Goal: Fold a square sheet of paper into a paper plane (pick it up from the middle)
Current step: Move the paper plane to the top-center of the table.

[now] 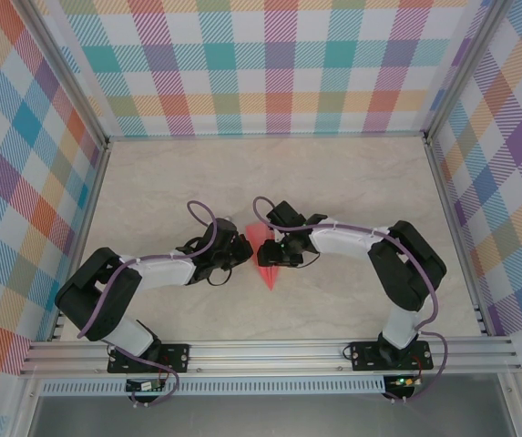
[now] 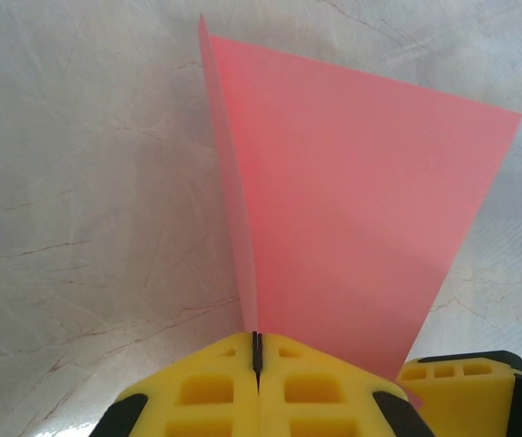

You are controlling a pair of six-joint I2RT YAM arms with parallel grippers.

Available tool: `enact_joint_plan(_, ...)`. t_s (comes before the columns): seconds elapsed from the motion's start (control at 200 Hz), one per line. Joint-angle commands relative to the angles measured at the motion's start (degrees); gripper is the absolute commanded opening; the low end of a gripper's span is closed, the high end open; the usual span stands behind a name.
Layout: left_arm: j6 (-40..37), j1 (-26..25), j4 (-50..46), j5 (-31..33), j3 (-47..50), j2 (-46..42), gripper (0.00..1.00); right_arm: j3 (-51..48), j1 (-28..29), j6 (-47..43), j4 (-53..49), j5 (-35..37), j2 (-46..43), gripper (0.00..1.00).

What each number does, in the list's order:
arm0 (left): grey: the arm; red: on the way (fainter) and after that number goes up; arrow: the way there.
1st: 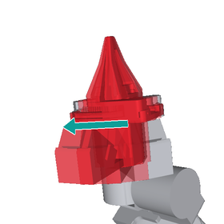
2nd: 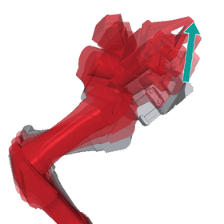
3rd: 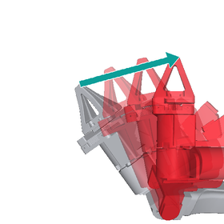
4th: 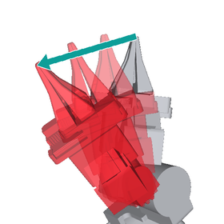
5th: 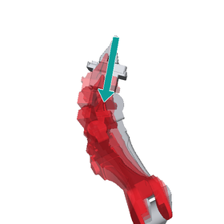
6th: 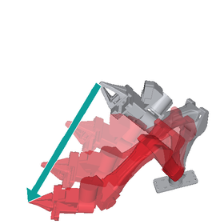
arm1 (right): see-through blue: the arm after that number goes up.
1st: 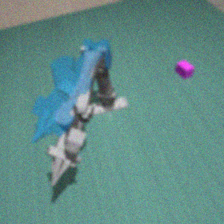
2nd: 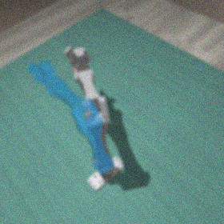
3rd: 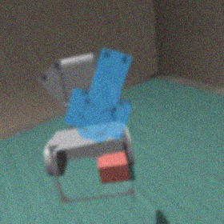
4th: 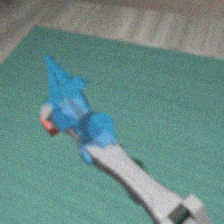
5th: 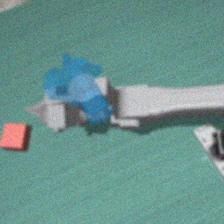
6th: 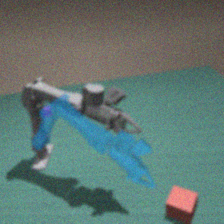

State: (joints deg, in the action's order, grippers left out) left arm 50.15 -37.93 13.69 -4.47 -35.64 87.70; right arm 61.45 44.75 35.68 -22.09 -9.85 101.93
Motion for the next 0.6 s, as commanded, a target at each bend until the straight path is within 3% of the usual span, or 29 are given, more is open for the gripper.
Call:
enact_joint_plan(0.0, 0.4, 0.8, 0.5, -0.2, 0.3, 0.8, 0.00, 1.4, 0.7, 0.7, -0.3, -0.3, 0.9, 0.50)
enact_joint_plan(0.24, 0.6, 0.8, 0.8, -1.2, 0.2, 1.2, 0.00, 2.2, 1.7, -0.5, 0.2, -0.8, 1.9, 0.53)
enact_joint_plan(0.38, 0.8, 0.8, 0.9, -1.5, 0.4, 0.9, 0.00, 2.8, 1.9, 0.7, -1.4, 2.1, 2.7, 0.48)
enact_joint_plan(0.49, 0.8, 0.8, -0.2, -0.7, 0.4, -0.4, 0.08, 3.3, 2.0, 1.2, -2.7, 4.7, 3.1, 0.40)
enact_joint_plan(0.595, 0.7, 1.1, -3.0, 0.6, 0.0, -2.7, 0.22, 3.9, 2.2, 1.1, -3.8, 6.2, 3.3, 0.28)
